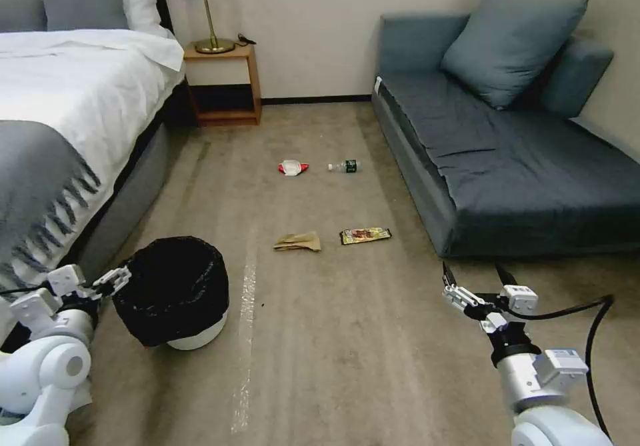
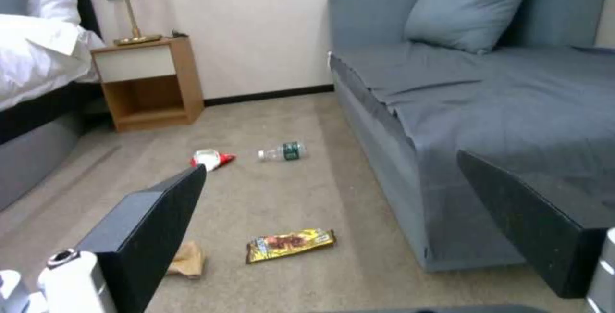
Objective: Pick up the trash bin, then pick up the garbage on the floor and place it into the trash bin.
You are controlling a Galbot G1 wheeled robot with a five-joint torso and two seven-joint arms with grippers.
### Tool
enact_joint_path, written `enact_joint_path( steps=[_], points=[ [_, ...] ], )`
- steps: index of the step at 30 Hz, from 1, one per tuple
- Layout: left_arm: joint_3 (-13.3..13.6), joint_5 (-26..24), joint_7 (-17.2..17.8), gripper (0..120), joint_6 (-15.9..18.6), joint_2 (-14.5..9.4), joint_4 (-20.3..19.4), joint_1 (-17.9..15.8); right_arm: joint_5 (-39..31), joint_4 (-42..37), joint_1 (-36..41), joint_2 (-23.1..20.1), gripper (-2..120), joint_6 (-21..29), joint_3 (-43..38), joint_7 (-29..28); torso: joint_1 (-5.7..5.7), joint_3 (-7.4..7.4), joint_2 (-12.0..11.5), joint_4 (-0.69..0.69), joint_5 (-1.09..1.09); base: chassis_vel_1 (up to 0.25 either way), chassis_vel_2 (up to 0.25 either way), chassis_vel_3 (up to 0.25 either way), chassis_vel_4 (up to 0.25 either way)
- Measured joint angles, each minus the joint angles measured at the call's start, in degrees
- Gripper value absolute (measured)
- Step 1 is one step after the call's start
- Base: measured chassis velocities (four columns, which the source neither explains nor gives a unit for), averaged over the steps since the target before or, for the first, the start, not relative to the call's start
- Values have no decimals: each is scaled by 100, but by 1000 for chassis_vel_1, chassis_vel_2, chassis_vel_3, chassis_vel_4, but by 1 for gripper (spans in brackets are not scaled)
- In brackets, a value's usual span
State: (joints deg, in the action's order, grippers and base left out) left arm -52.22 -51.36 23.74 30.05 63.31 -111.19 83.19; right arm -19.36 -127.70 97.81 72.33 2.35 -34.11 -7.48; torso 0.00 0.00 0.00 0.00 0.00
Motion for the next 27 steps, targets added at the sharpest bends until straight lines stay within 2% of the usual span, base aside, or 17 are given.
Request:
enact_joint_path(
  steps=[5, 16, 19, 21, 27],
  points=[
    [129, -112, 76, 100, 221, 44, 295, -97, -3, 31, -32, 3, 100, 0, -6, 2, 0, 0, 0, 0, 0, 0, 0, 0, 0],
    [335, -327, 106, 100, 326, 85, 931, -412, -8, 47, -11, 10, 100, -31, -62, 8, 0, 0, 0, 0, 0, 0, 0, 0, 0],
    [357, -509, 151, 100, 378, 91, 1075, -508, -3, 45, 4, 18, 100, -33, -61, 11, 0, 0, 0, 0, 0, 0, 0, 0, 0],
    [366, -809, 234, 100, 469, 93, 1171, -601, 37, 40, 26, 41, 100, -43, -33, 17, 0, 0, 0, 0, 0, 0, 0, 0, 0],
    [378, -1241, 379, 100, 577, 94, 1278, -727, 94, 23, 68, 76, 100, -54, 23, 28, 0, 0, 0, 0, 0, 0, 0, 0, 0]
  ],
)
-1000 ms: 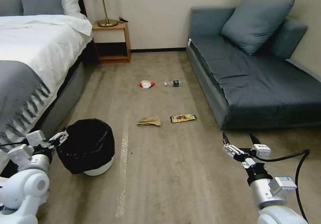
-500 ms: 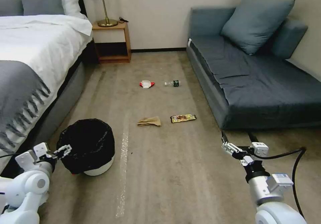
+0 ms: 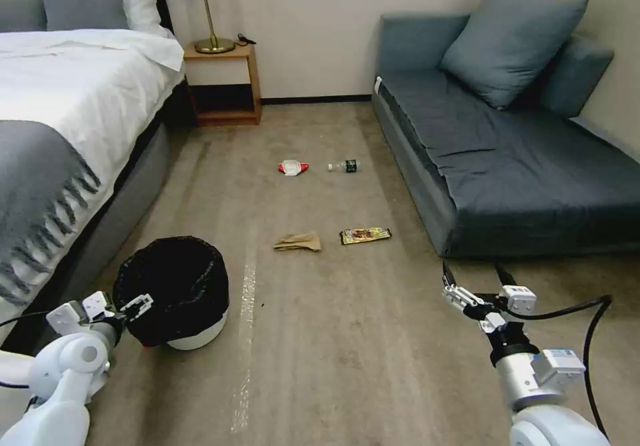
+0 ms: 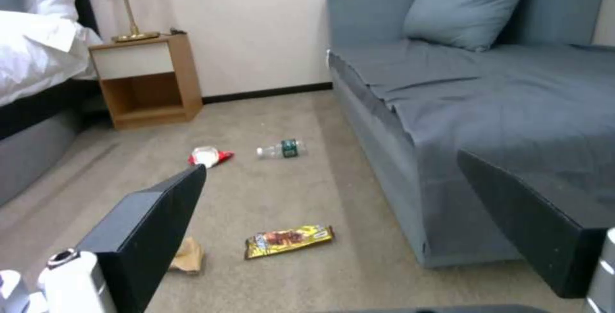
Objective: Pick up the trash bin, then pick up the garbage on the floor and place it into the trash bin.
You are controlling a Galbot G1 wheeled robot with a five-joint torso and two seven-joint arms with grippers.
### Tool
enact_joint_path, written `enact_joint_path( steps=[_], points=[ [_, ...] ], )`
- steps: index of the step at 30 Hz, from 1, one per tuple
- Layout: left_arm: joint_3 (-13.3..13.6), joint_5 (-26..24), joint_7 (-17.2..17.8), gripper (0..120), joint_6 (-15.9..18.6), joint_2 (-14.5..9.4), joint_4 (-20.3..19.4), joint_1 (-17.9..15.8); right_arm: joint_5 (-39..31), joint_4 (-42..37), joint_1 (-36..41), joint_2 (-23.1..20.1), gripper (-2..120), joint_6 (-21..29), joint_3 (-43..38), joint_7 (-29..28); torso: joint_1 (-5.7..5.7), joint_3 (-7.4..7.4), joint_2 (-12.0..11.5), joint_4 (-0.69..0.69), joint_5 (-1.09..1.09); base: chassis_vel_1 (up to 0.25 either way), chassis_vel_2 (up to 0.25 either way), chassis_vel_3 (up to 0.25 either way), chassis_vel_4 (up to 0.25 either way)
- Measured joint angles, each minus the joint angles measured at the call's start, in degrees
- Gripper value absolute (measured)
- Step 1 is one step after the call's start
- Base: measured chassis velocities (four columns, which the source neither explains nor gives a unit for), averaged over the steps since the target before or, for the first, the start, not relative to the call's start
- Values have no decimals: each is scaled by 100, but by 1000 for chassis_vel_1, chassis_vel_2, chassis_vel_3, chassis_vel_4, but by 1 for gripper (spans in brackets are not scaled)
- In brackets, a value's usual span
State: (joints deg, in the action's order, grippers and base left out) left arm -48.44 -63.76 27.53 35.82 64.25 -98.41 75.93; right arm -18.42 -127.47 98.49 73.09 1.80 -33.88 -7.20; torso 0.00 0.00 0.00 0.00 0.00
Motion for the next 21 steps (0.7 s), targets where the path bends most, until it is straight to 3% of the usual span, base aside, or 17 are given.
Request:
enact_joint_path(
  steps=[4, 12, 21],
  points=[
    [1, -633, 259, 98, 138, 38, 147, -149, 30, -22, 51, 3, 100, -2, 25, 13, 0, 0, 0, 0, 1, 0, 0, 0, 0],
    [-26, -1104, 520, 91, 277, 91, 214, -258, 46, -37, 75, -18, 100, -5, 41, 23, 0, 0, 0, -2, 3, 0, 0, 0, 0],
    [-30, -1159, 557, 61, 334, 143, 235, -247, 49, -31, 73, -54, 100, -4, 67, 26, 0, 2, 0, -1, 5, 0, 0, 0, 0]
  ],
)
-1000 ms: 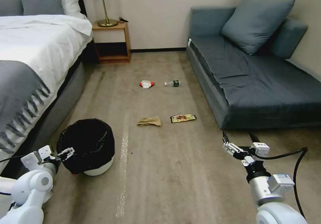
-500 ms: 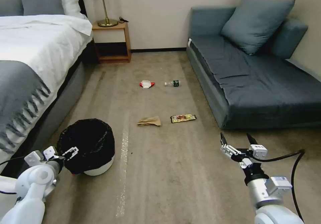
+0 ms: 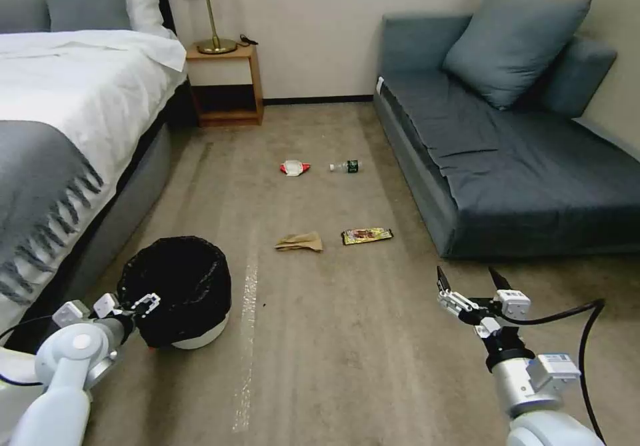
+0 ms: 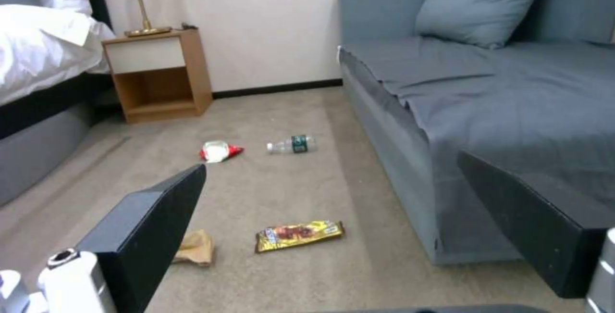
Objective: Pick up the trash bin, then pick up the garbage on the floor and place it into the trash bin.
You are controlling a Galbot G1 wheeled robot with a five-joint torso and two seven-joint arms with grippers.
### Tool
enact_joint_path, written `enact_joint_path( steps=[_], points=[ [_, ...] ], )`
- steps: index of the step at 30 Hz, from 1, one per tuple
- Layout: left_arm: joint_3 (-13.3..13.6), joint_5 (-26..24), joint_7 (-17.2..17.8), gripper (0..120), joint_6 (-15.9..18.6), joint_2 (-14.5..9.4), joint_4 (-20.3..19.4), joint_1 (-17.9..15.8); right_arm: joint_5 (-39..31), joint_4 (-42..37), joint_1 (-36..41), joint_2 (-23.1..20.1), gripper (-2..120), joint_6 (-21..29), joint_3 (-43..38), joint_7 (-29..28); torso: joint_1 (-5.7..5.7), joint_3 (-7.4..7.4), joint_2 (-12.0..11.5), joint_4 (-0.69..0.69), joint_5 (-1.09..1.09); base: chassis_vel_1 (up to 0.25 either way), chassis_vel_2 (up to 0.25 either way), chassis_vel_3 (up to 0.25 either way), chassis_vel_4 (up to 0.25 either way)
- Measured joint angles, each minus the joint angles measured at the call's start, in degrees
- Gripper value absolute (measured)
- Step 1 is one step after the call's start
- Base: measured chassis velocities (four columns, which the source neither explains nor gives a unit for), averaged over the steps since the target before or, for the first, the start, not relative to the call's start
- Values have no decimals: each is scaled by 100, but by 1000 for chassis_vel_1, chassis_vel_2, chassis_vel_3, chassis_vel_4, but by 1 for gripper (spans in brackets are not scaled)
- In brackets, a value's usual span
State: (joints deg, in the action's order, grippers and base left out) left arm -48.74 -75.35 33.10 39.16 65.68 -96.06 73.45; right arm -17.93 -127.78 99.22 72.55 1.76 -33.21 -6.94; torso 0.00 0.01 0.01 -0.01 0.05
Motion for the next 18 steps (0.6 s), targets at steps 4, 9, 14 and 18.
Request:
enact_joint_path(
  steps=[4, 9, 14, 18],
  points=[
    [-6, 31, -18, 45, -37, 14, -30, 36, 0, 9, -3, -10, 100, 1, 7, 0, 0, 0, 0, 0, -2, 0, 0, 0, 0],
    [-11, 82, -37, 30, -116, 33, -62, 72, 3, 10, -1, -11, 100, 3, 25, 0, 0, -1, 0, 1, -5, 0, 0, 0, 0],
    [-29, 193, -90, 10, -202, 51, -133, 142, 8, 9, 15, -5, 100, 2, 27, 1, 0, -2, -1, 1, -8, 0, 0, 0, 0],
    [-29, 256, -115, 1, -242, 65, -250, 199, 11, 9, 27, 11, 100, 1, 27, 1, -1, -3, -2, 6, -17, 0, 0, 0, 0]
  ],
)
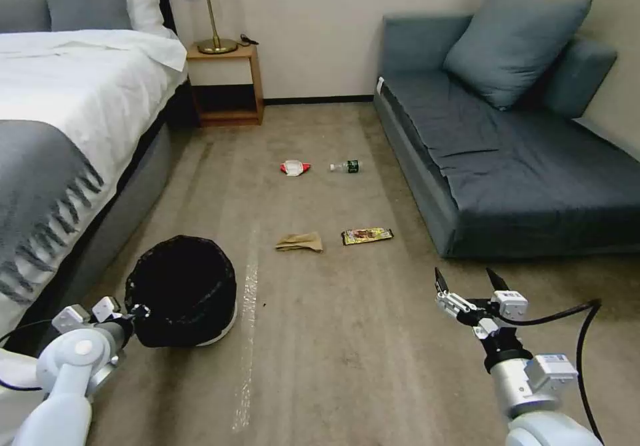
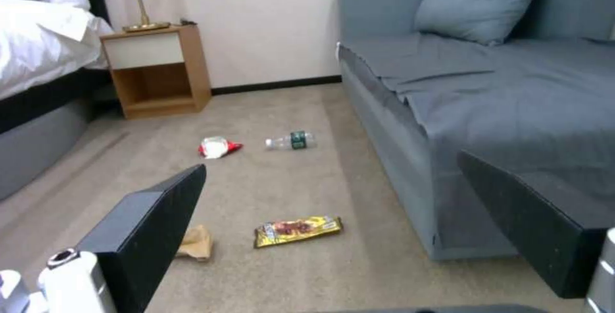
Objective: Pick up the trash bin, then pick up the garbage on the floor and place it into the trash bin.
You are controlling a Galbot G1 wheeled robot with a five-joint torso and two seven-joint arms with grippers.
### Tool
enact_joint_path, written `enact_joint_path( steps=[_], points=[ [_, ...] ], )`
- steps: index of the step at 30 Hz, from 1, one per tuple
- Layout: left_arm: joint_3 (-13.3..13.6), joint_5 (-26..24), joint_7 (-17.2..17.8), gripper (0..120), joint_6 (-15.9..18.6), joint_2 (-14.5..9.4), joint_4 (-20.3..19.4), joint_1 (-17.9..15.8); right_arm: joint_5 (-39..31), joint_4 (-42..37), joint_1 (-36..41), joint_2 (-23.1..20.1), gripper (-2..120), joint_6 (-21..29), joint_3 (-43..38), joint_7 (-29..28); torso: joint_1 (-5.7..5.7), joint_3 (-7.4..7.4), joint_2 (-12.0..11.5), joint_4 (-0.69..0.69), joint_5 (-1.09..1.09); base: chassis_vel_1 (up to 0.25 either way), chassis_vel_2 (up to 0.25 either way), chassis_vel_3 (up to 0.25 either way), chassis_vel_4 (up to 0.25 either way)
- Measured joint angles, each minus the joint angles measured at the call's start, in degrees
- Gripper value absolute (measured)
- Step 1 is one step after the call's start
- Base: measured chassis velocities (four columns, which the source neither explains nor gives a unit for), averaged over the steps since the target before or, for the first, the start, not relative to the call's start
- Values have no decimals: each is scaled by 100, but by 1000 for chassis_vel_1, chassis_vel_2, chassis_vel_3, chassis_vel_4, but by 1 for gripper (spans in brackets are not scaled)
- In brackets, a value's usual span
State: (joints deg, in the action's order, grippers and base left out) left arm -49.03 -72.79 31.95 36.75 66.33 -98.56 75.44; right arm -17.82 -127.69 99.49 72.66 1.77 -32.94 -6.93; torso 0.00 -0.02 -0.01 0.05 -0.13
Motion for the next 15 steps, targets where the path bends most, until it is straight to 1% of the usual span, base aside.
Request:
enact_joint_path(
  steps=[2, 3, 5, 7, 8, 11, 13, 14, 15],
  points=[
    [-43, 119, -6, 1, -88, 7, -118, 46, 0, 0, 11, 16, 100, 0, 11, -2, 0, 1, 0, 0, 9, 0, 0, 0, 0],
    [-43, 119, -6, 1, -88, 7, -118, 46, 0, 0, 11, 16, 100, 0, 11, -2, 0, 1, 0, 0, 9, 0, 0, 0, 0],
    [-74, 280, -12, 1, -174, 32, -281, 114, -17, -18, 16, 33, 100, -1, 38, -8, 0, 0, 0, -4, 8, 0, 0, 0, 0],
    [-97, 468, 1, 1, -250, 61, -439, 182, -59, -34, 14, 52, 100, -1, 59, -26, 0, 0, 0, -5, 11, 0, 0, 0, 0],
    [-97, 468, 1, 1, -250, 61, -439, 182, -59, -34, 14, 52, 100, -1, 59, -26, 0, 0, 0, -5, 11, 0, 0, 0, 0],
    [-120, 939, 47, 1, -422, 118, -739, 296, -117, -52, 12, 79, 100, -1, 86, -38, 0, 1, 0, -4, 13, 0, 0, 0, 0],
    [-121, 952, 49, 1, -427, 119, -748, 299, -118, -53, 12, 80, 100, -2, 88, -38, 0, 1, 0, -4, 13, 0, 0, 0, 0],
    [-128, 1223, 98, 1, -522, 152, -904, 349, -123, -61, 10, 91, 100, -2, 103, -42, 0, 2, 0, -5, 12, 0, 0, 0, 0],
    [-138, 1403, 131, 1, -598, 170, -971, 375, -123, -63, 9, 98, 100, -3, 108, -48, 0, 1, 0, -4, 13, 0, 0, 0, 0]
  ],
)
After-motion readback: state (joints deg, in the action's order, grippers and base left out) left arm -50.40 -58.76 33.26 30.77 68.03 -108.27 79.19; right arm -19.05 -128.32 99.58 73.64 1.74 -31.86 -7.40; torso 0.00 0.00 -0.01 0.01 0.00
